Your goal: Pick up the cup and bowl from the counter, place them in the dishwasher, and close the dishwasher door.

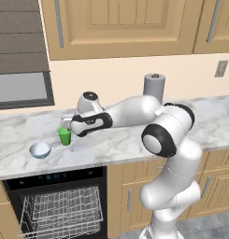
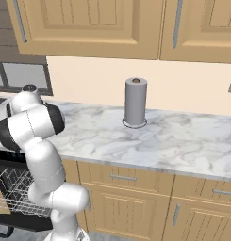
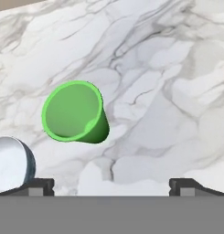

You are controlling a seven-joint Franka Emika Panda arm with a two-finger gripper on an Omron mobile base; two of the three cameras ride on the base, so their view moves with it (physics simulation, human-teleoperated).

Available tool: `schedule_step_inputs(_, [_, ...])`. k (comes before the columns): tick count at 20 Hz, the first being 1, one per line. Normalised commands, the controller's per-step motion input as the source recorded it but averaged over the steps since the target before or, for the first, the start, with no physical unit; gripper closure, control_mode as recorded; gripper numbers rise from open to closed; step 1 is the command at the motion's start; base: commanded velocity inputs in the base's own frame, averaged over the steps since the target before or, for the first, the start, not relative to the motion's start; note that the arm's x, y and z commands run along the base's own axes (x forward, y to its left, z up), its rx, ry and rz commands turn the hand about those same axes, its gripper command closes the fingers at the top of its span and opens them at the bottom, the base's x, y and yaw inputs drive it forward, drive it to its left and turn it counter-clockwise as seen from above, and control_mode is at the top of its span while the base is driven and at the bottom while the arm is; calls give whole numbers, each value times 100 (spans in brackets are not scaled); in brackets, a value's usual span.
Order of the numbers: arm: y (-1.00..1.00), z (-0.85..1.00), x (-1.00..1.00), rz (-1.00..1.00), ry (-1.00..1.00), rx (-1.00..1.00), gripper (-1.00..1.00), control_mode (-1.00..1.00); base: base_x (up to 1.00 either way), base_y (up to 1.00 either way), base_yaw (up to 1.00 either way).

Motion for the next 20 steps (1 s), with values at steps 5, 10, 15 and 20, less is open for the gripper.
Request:
schedule_step_inputs(5, [15,-22,22,0,0,-1,-100,-100,0,0,0])
schedule_step_inputs(10, [10,-9,20,0,0,0,-100,-100,0,0,0])
schedule_step_inputs(15, [8,-12,17,0,0,0,-100,-100,0,0,0])
schedule_step_inputs(20, [8,-16,13,0,0,0,-100,-100,0,0,0])
